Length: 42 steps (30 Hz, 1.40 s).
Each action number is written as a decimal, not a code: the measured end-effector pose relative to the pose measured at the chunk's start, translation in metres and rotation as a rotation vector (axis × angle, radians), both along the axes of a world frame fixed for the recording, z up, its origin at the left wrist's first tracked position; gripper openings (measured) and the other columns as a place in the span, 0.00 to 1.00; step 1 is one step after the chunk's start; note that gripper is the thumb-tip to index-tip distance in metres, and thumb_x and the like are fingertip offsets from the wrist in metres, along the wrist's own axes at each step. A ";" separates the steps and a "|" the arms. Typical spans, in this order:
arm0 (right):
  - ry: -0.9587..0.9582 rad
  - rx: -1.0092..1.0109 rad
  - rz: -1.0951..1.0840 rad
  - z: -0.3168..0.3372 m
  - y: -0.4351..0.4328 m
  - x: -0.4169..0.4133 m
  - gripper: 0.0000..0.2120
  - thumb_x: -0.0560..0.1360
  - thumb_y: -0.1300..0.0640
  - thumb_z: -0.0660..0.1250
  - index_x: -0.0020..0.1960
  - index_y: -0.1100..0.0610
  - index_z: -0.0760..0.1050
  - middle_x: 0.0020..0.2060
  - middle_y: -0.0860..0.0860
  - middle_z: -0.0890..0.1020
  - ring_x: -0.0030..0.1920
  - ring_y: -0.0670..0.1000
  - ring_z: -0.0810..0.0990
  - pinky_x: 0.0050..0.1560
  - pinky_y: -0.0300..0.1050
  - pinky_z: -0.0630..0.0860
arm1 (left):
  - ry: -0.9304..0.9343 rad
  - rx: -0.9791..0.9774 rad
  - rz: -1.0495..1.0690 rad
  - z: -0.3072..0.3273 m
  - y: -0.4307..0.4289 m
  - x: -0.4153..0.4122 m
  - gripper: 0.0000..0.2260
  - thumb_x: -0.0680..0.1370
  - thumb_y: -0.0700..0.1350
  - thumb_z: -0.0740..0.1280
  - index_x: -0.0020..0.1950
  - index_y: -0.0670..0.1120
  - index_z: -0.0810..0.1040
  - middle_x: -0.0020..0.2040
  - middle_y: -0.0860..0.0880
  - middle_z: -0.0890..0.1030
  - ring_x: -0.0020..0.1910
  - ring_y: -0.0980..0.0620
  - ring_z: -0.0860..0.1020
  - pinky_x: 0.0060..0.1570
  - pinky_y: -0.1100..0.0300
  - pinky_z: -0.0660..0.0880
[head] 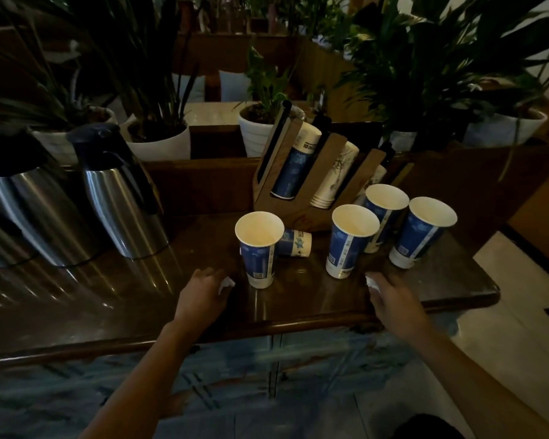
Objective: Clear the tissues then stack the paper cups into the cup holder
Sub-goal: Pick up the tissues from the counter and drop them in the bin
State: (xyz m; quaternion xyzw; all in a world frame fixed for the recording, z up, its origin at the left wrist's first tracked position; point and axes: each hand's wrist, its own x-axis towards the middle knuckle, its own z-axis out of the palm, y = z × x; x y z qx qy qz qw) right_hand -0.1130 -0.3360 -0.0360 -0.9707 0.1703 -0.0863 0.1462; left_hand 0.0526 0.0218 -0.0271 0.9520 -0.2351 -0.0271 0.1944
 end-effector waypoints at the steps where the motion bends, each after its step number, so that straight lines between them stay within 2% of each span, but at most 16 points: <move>1: -0.010 0.005 0.000 -0.001 0.001 -0.003 0.18 0.79 0.61 0.67 0.69 0.58 0.75 0.57 0.63 0.79 0.56 0.63 0.79 0.56 0.56 0.78 | 0.002 -0.007 -0.025 0.001 -0.003 -0.004 0.12 0.83 0.46 0.69 0.66 0.48 0.80 0.64 0.46 0.81 0.64 0.47 0.78 0.58 0.56 0.78; 5: -0.084 0.031 -0.030 0.000 0.009 -0.014 0.08 0.81 0.58 0.66 0.55 0.61 0.79 0.47 0.61 0.79 0.46 0.63 0.79 0.46 0.55 0.78 | 0.065 -0.050 -0.127 0.006 -0.012 -0.017 0.09 0.83 0.41 0.69 0.63 0.45 0.82 0.62 0.45 0.83 0.59 0.49 0.81 0.54 0.63 0.74; 10: -0.204 0.125 -0.082 0.008 0.017 -0.022 0.15 0.81 0.48 0.64 0.39 0.54 0.70 0.38 0.55 0.76 0.39 0.57 0.76 0.41 0.50 0.73 | 0.135 -0.080 -0.260 0.022 -0.032 -0.030 0.09 0.83 0.44 0.70 0.63 0.46 0.82 0.63 0.47 0.83 0.60 0.51 0.82 0.57 0.60 0.77; 13: -0.220 0.171 -0.112 0.013 0.016 -0.026 0.16 0.82 0.47 0.62 0.37 0.51 0.68 0.39 0.55 0.75 0.41 0.56 0.76 0.44 0.48 0.72 | 0.180 -0.094 -0.345 0.032 -0.057 -0.044 0.08 0.83 0.49 0.70 0.60 0.48 0.83 0.60 0.47 0.84 0.60 0.51 0.82 0.61 0.55 0.79; 16: -0.249 0.181 -0.133 0.016 0.006 -0.036 0.18 0.82 0.50 0.63 0.36 0.55 0.69 0.34 0.54 0.75 0.39 0.60 0.79 0.40 0.46 0.67 | 0.209 -0.091 -0.427 0.036 -0.095 -0.060 0.06 0.83 0.51 0.70 0.51 0.51 0.82 0.49 0.51 0.83 0.52 0.51 0.83 0.56 0.51 0.80; 20: -0.208 0.234 -0.187 0.016 -0.017 -0.064 0.15 0.82 0.49 0.64 0.38 0.52 0.70 0.33 0.52 0.79 0.39 0.59 0.82 0.38 0.42 0.64 | 0.210 -0.031 -0.436 0.034 -0.160 -0.082 0.17 0.83 0.57 0.68 0.49 0.45 0.85 0.49 0.47 0.85 0.51 0.47 0.83 0.49 0.54 0.77; 22: -0.188 0.285 -0.215 0.014 -0.031 -0.084 0.13 0.82 0.47 0.64 0.42 0.52 0.73 0.36 0.50 0.80 0.42 0.56 0.82 0.39 0.42 0.68 | 0.192 -0.031 -0.462 0.031 -0.196 -0.098 0.22 0.82 0.62 0.67 0.42 0.45 0.84 0.46 0.44 0.87 0.49 0.43 0.85 0.46 0.55 0.76; 24: -0.173 0.326 -0.250 0.011 -0.047 -0.105 0.15 0.81 0.44 0.63 0.44 0.55 0.76 0.40 0.54 0.83 0.45 0.58 0.82 0.43 0.46 0.75 | 0.185 -0.001 -0.510 0.027 -0.232 -0.117 0.25 0.81 0.67 0.63 0.43 0.47 0.83 0.43 0.44 0.87 0.47 0.43 0.85 0.45 0.53 0.77; 26: -0.162 0.337 -0.307 0.008 -0.065 -0.126 0.20 0.80 0.40 0.62 0.44 0.56 0.77 0.42 0.58 0.85 0.46 0.60 0.82 0.46 0.49 0.77 | 0.178 0.037 -0.632 0.021 -0.268 -0.137 0.18 0.83 0.65 0.61 0.45 0.57 0.84 0.40 0.44 0.86 0.47 0.40 0.85 0.45 0.52 0.78; 27: -0.148 0.357 -0.337 0.007 -0.075 -0.136 0.22 0.80 0.38 0.60 0.43 0.56 0.77 0.44 0.58 0.85 0.47 0.60 0.82 0.47 0.50 0.77 | 0.171 0.040 -0.661 0.020 -0.285 -0.148 0.18 0.84 0.63 0.59 0.44 0.61 0.85 0.36 0.46 0.84 0.46 0.40 0.86 0.40 0.55 0.77; 30: -0.100 0.394 -0.411 -0.003 -0.105 -0.169 0.23 0.83 0.41 0.57 0.39 0.56 0.74 0.42 0.61 0.84 0.46 0.63 0.82 0.47 0.52 0.76 | 0.205 0.062 -0.802 0.014 -0.333 -0.176 0.13 0.80 0.50 0.71 0.37 0.52 0.88 0.27 0.46 0.82 0.32 0.40 0.86 0.27 0.62 0.75; 32: -0.074 0.378 -0.458 -0.014 -0.128 -0.192 0.20 0.84 0.48 0.59 0.40 0.60 0.75 0.42 0.64 0.83 0.45 0.65 0.81 0.46 0.54 0.74 | 0.254 0.137 -0.840 0.002 -0.365 -0.195 0.09 0.79 0.42 0.73 0.40 0.44 0.89 0.36 0.40 0.87 0.36 0.39 0.87 0.33 0.56 0.79; 34: -0.029 0.391 -0.517 -0.026 -0.148 -0.216 0.19 0.83 0.50 0.60 0.42 0.63 0.75 0.42 0.65 0.82 0.44 0.65 0.81 0.45 0.54 0.74 | 0.215 0.063 -0.788 -0.012 -0.397 -0.211 0.11 0.84 0.47 0.69 0.50 0.43 0.89 0.51 0.40 0.88 0.53 0.40 0.86 0.49 0.53 0.78; 36: 0.024 0.408 -0.572 -0.040 -0.166 -0.240 0.18 0.83 0.51 0.60 0.43 0.62 0.75 0.40 0.63 0.82 0.42 0.62 0.81 0.43 0.53 0.77 | 0.231 0.116 -0.832 -0.030 -0.425 -0.226 0.11 0.83 0.47 0.69 0.52 0.42 0.88 0.55 0.39 0.88 0.59 0.41 0.84 0.55 0.54 0.74; 39: 0.060 0.449 -0.644 -0.060 -0.186 -0.271 0.14 0.82 0.52 0.61 0.41 0.57 0.73 0.36 0.55 0.80 0.38 0.57 0.80 0.40 0.48 0.76 | 0.249 0.175 -0.889 -0.044 -0.460 -0.253 0.09 0.82 0.44 0.70 0.50 0.42 0.88 0.51 0.40 0.89 0.54 0.42 0.86 0.49 0.55 0.73; 42: 0.044 0.496 -0.713 -0.073 -0.194 -0.295 0.18 0.82 0.51 0.62 0.35 0.56 0.72 0.31 0.50 0.75 0.33 0.51 0.76 0.36 0.44 0.73 | 0.253 0.227 -0.926 -0.061 -0.486 -0.273 0.15 0.83 0.48 0.70 0.40 0.41 0.83 0.37 0.46 0.81 0.41 0.46 0.80 0.37 0.60 0.62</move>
